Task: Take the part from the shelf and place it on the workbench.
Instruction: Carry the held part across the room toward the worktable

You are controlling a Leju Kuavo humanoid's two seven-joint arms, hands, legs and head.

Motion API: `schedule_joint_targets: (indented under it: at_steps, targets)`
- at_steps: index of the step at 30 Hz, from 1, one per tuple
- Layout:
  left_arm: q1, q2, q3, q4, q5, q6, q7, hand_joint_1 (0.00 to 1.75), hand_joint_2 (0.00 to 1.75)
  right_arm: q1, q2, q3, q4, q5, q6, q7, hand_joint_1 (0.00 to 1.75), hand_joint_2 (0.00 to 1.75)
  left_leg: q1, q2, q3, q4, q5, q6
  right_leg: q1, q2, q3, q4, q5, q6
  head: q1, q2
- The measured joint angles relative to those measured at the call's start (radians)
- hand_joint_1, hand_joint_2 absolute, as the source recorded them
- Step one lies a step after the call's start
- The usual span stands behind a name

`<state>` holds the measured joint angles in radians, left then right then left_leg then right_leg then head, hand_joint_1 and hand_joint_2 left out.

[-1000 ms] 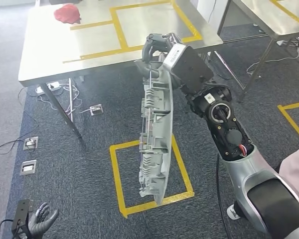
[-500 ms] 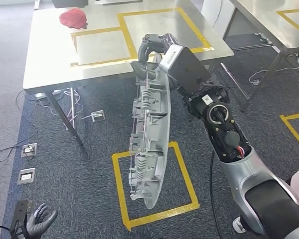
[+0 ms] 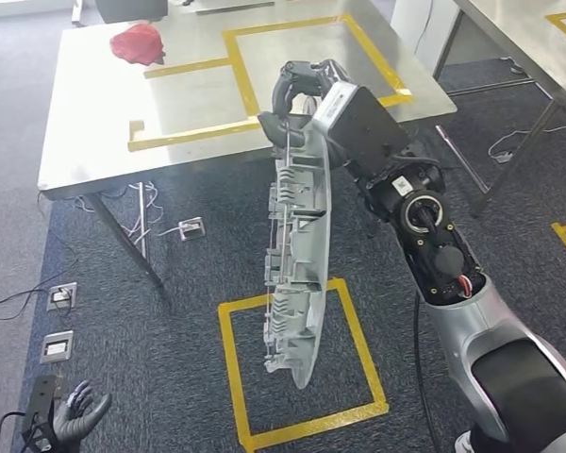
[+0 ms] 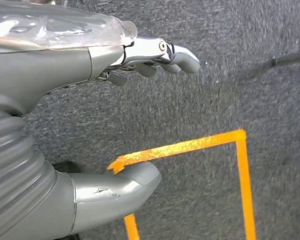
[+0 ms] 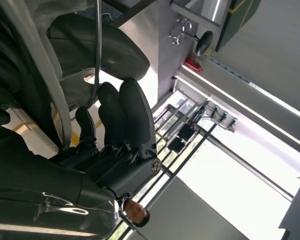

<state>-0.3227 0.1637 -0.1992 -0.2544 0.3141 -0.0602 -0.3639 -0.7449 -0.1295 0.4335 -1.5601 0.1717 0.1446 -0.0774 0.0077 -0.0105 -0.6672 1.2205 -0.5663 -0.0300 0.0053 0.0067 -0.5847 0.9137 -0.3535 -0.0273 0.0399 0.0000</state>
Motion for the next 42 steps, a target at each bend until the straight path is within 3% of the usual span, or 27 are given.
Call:
schedule_joint_targets:
  at_steps: [1, 2, 5, 7, 11, 13, 15, 16, 17, 18, 20, 21, 22, 25, 27, 30, 31, 32, 33, 35, 36, 38, 40, 42]
  targets:
    - [0.001, 0.0, 0.0, 0.0, 0.0, 0.0, 0.0, 0.0, 1.75, 0.003, 0.0, 0.0, 0.0, 0.0, 0.0, 0.0, 1.75, 1.75, 0.003, 0.001, -0.027, 0.023, -0.002, -0.004, -0.001, 0.001, 0.006, 0.001, -0.006, 0.001, -0.003, 0.0]
    - [0.002, 0.0, 0.0, 0.0, 0.0, 0.0, 0.0, 0.0, 1.75, 0.005, 0.0, 0.001, 0.0, 0.0, 0.0, 0.001, 1.75, 1.75, 0.006, 0.002, -0.037, 0.008, 0.019, -0.008, -0.003, 0.001, 0.012, 0.002, -0.013, 0.003, -0.006, 0.0]
    - [0.001, 0.003, 0.0, 0.0, -0.001, 0.001, 0.001, 0.0, 1.75, 0.006, 0.0, 0.001, 0.0, 0.0, 0.0, 0.0, 1.75, 1.75, 0.01, 0.006, 0.012, -0.188, 0.163, -0.008, -0.005, 0.003, 0.03, 0.014, -0.036, 0.013, -0.016, 0.0]
    - [-0.002, 0.004, 0.0, 0.0, -0.002, 0.001, 0.003, 0.0, 1.75, 0.005, 0.0, 0.001, 0.0, 0.003, 0.0, -0.001, 1.75, 1.75, 0.006, 0.007, 0.036, -0.267, 0.198, 0.006, -0.003, 0.005, 0.03, 0.022, -0.048, 0.025, -0.022, 0.0]
    - [-0.004, 0.003, 0.0, -0.001, -0.003, 0.003, 0.006, 0.0, 1.75, 0.005, -0.001, 0.0, 0.0, 0.01, 0.0, -0.003, 1.75, 1.75, 0.008, 0.005, 0.047, -0.275, 0.198, 0.031, -0.004, 0.004, 0.02, 0.045, -0.076, 0.047, -0.018, 0.0]
    - [-0.006, 0.002, 0.0, -0.001, -0.003, 0.003, 0.007, 0.0, 1.75, 0.002, -0.001, -0.002, 0.0, 0.011, 0.0, -0.003, 1.75, 1.75, 0.01, 0.006, 0.056, -0.278, 0.194, 0.039, -0.007, 0.001, -0.022, 0.142, -0.13, 0.057, -0.008, 0.0]
    - [-0.008, 0.002, 0.0, -0.001, -0.003, 0.003, 0.007, 0.0, 1.75, 0.002, -0.002, -0.002, 0.001, 0.011, 0.0, -0.003, 1.75, 1.75, 0.008, 0.006, 0.06, -0.277, 0.188, 0.045, -0.008, 0.0, -0.091, 0.287, -0.185, 0.063, 0.002, 0.0]
    - [-0.008, 0.001, 0.0, -0.001, -0.003, 0.003, 0.007, 0.0, 1.75, 0.003, -0.003, -0.002, 0.002, 0.011, 0.0, -0.003, 1.75, 1.75, 0.008, 0.006, 0.063, -0.276, 0.185, 0.046, -0.009, 0.0, -0.116, 0.331, -0.192, 0.064, 0.005, 0.0]
    - [-0.008, 0.001, 0.0, -0.001, -0.003, 0.003, 0.007, 0.0, 1.75, 0.005, -0.003, -0.002, 0.002, 0.011, 0.0, -0.004, 1.75, 1.75, 0.008, 0.005, 0.066, -0.275, 0.182, 0.046, -0.009, 0.0, -0.124, 0.335, -0.178, 0.064, 0.008, 0.0]
    - [-0.008, 0.0, 0.0, -0.001, -0.003, 0.003, 0.008, 0.0, 1.75, 0.005, -0.003, -0.003, 0.003, 0.011, 0.0, -0.004, 1.75, 1.75, 0.008, 0.004, 0.071, -0.274, 0.178, 0.045, -0.009, 0.0, -0.111, 0.297, -0.146, 0.061, 0.011, 0.0]
    - [-0.008, -0.001, 0.0, -0.001, -0.003, 0.003, 0.008, 0.0, 1.75, 0.005, -0.003, -0.004, 0.003, 0.012, -0.001, -0.008, 1.75, 1.75, 0.007, 0.001, 0.082, -0.271, 0.168, 0.04, -0.007, 0.0, -0.053, 0.16, -0.066, 0.053, 0.021, 0.0]
    - [-0.009, -0.001, 0.0, -0.001, -0.003, 0.003, 0.009, 0.0, 1.75, 0.004, -0.003, -0.005, 0.003, 0.012, -0.002, -0.011, 1.75, 1.75, 0.005, -0.001, 0.084, -0.27, 0.165, 0.037, -0.006, 0.001, -0.025, 0.1, -0.042, 0.048, 0.024, 0.0]
    - [-0.01, -0.001, 0.0, -0.001, -0.004, 0.003, 0.009, 0.0, 1.75, 0.004, -0.003, -0.005, 0.003, 0.013, -0.002, -0.013, 1.75, 1.75, 0.003, -0.001, 0.084, -0.269, 0.163, 0.034, -0.004, 0.001, -0.006, 0.062, -0.035, 0.044, 0.026, 0.0]
    - [-0.011, -0.002, 0.0, -0.001, -0.005, 0.003, 0.011, 0.0, 1.75, 0.004, -0.004, -0.006, 0.004, 0.014, -0.003, -0.018, 1.75, 1.75, 0.0, -0.001, 0.08, -0.267, 0.16, 0.022, -0.007, 0.002, 0.01, 0.034, -0.044, 0.034, 0.023, 0.0]
    - [-0.013, -0.001, 0.0, -0.001, -0.006, 0.003, 0.011, 0.0, 1.75, 0.003, -0.004, -0.008, 0.003, 0.014, -0.003, -0.02, 1.75, 1.75, 0.001, 0.002, 0.062, -0.227, 0.134, 0.012, -0.012, 0.002, 0.017, 0.026, -0.043, 0.025, 0.016, 0.0]
    - [-0.013, 0.0, 0.0, -0.001, -0.006, 0.003, 0.011, 0.0, 1.75, 0.003, -0.005, -0.008, 0.004, 0.014, -0.002, -0.023, 1.75, 1.75, 0.002, 0.004, -0.041, -0.033, 0.054, 0.004, -0.012, 0.002, 0.021, 0.024, -0.045, 0.015, -0.002, 0.0]
    - [-0.011, -0.001, 0.0, -0.001, -0.006, 0.003, 0.011, 0.0, 1.75, 0.005, -0.005, -0.007, 0.005, 0.014, -0.002, -0.023, 1.75, 1.75, 0.002, 0.004, -0.073, 0.018, 0.045, 0.002, -0.012, 0.002, 0.022, 0.024, -0.047, 0.013, -0.007, 0.0]
    - [-0.01, -0.001, 0.0, -0.001, -0.006, 0.003, 0.01, 0.0, 1.75, 0.007, -0.005, -0.007, 0.007, 0.014, -0.001, -0.023, 1.75, 1.75, 0.002, 0.005, -0.088, 0.033, 0.054, 0.002, -0.012, 0.002, 0.024, 0.025, -0.049, 0.013, -0.011, 0.0]
    - [-0.009, 0.0, 0.0, -0.001, -0.006, 0.003, 0.01, 0.0, 1.75, 0.008, -0.005, -0.007, 0.008, 0.014, -0.001, -0.023, 1.75, 1.75, 0.002, 0.005, -0.082, 0.006, 0.082, 0.004, -0.012, 0.003, 0.028, 0.025, -0.052, 0.013, -0.014, 0.0]
    - [-0.01, 0.001, 0.0, -0.001, -0.006, 0.003, 0.01, 0.0, 1.75, 0.009, -0.005, -0.007, 0.009, 0.014, -0.001, -0.023, 1.75, 1.75, 0.002, 0.005, -0.021, -0.134, 0.16, 0.01, -0.011, 0.004, 0.037, 0.026, -0.061, 0.017, -0.018, 0.0]
    - [-0.011, 0.002, 0.0, -0.001, -0.006, 0.003, 0.009, 0.0, 1.75, 0.008, -0.005, -0.007, 0.009, 0.014, -0.001, -0.024, 1.75, 1.75, 0.001, 0.005, 0.011, -0.201, 0.185, 0.013, -0.009, 0.005, 0.04, 0.028, -0.066, 0.021, -0.021, 0.0]
    - [-0.011, 0.003, 0.0, -0.001, -0.005, 0.003, 0.009, 0.0, 1.75, 0.008, -0.005, -0.007, 0.01, 0.014, 0.0, -0.024, 1.75, 1.75, -0.002, 0.005, 0.044, -0.268, 0.195, 0.023, -0.005, 0.006, 0.044, 0.03, -0.072, 0.032, -0.022, 0.0]
    - [-0.011, 0.003, 0.0, -0.001, -0.003, 0.004, 0.008, 0.0, 1.75, 0.007, -0.005, -0.008, 0.01, 0.014, 0.002, -0.026, 1.75, 1.75, -0.001, 0.005, 0.052, -0.274, 0.187, 0.034, -0.003, 0.006, 0.048, 0.032, -0.076, 0.043, -0.02, 0.0]
    - [-0.01, 0.003, 0.0, -0.001, 0.0, 0.005, 0.005, 0.0, 1.75, 0.004, -0.005, -0.008, 0.011, 0.014, 0.006, -0.031, 1.75, 1.75, 0.003, 0.004, 0.065, -0.278, 0.183, 0.045, -0.004, 0.004, 0.034, 0.073, -0.099, 0.054, -0.014, 0.0]
